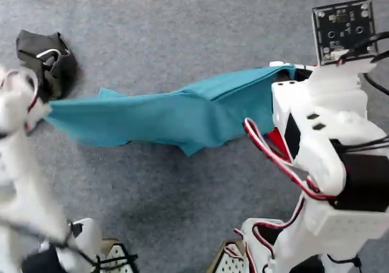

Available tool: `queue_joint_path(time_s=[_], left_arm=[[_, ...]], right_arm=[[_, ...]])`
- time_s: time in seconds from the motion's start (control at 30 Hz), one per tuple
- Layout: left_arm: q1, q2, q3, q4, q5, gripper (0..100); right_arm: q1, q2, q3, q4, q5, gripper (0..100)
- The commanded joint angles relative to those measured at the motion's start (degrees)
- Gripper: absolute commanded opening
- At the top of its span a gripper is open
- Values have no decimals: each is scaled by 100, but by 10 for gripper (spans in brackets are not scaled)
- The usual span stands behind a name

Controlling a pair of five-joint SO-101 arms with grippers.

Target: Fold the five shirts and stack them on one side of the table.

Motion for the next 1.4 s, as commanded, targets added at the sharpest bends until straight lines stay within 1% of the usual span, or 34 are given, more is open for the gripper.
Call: queue_joint_path(time_s=[0.0,0.07,0.13,0.2,0.3,0.4,0.47,0.57,0.63,0.77,0.87,0.97,1.03,1.07,1.17,1.27,1.33,1.37], left_arm=[[-277,-1644,145,-571,-378,29],[-259,-2330,145,-756,-510,29],[-321,-2866,145,-747,-738,29],[-321,-3191,136,-721,-818,29],[-400,-3420,-40,-712,-844,29],[-769,-3464,-462,-659,-809,29],[-866,-3464,-945,-378,-809,29],[-857,-3455,-1675,396,-800,29],[-866,-3464,-1956,738,-800,29],[-866,-3420,-1886,668,-677,29],[-866,-3411,-1429,448,-677,29],[-857,-3411,-479,-264,-677,29],[-848,-3402,470,-967,-686,31],[-831,-3402,1068,-1442,-677,32],[-453,-3385,2897,-3288,-677,32],[119,-3024,4514,-5433,-721,30],[303,-2523,5182,-6980,-721,30],[338,-2198,5262,-7587,-703,30]], right_arm=[[-70,-66,-629,-70,-18,14],[-70,-66,-1033,-237,-343,14],[-44,-66,-1508,-492,-721,14],[-70,-66,-2035,-809,-976,14],[-70,-48,-2853,-1257,-1073,14],[-70,-48,-3512,-1653,-1099,14],[-70,-48,-3943,-1820,-1081,14],[-62,-48,-4549,-2048,-1055,14],[-44,-48,-4752,-2171,-1055,14],[-53,-4,-4752,-2013,-1064,14],[-62,66,-4198,-1925,-1055,14],[-97,268,-3336,-1996,-1046,14],[-290,488,-2589,-2242,-1037,14],[-404,637,-2193,-2444,-1037,14],[-545,1138,-813,-3569,-1037,14],[-607,1701,382,-5231,-1037,14],[-607,2079,857,-6163,-1037,14],[-607,2264,971,-6453,-1037,14]])
